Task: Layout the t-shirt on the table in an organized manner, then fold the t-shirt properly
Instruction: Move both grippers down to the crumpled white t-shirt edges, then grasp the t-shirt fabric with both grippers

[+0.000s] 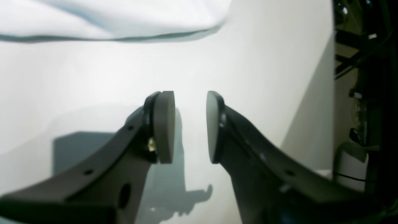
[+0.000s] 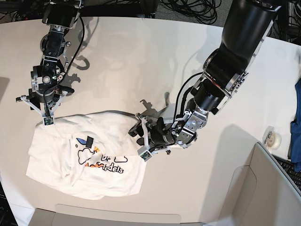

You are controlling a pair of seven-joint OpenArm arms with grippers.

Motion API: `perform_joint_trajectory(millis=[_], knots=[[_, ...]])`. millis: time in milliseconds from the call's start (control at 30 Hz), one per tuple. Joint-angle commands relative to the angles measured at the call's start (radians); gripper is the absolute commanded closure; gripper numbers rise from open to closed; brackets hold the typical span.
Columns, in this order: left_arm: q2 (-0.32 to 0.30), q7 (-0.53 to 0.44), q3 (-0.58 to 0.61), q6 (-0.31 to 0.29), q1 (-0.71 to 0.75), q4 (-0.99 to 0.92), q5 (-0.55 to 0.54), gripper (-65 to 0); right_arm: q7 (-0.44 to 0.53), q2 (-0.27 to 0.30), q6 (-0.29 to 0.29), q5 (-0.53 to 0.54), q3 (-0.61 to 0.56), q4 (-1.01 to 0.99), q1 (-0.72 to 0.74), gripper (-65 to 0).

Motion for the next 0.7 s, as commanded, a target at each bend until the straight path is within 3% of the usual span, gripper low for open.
perform_joint_trajectory(millis=[0, 267, 433, 667], knots=[[-0.003, -0.042, 0.0, 0.005, -0.047, 0.013, -0.003, -26.2, 0.02, 0.008, 0.004, -0.006, 0.002, 0.021, 0.012, -17.7], [-0.016, -0.069, -0.006, 0.005, -0.084, 0.013, -0.002, -26.2, 0.02, 0.006, 0.004, -0.004, 0.0, 0.023, -0.028, -17.7], [-0.016, 0.048, -0.006, 0.005, 0.001, 0.012, -0.002, -26.2, 0.02, 0.008, 0.004, -0.004, 0.0, 0.023, -0.031, -17.7], [-0.022, 0.139, -0.008, 0.075, 0.133, 0.086, -0.003, -26.2, 0.02, 0.01, 0.004, -0.004, 0.0, 0.021, -0.025, -17.7]])
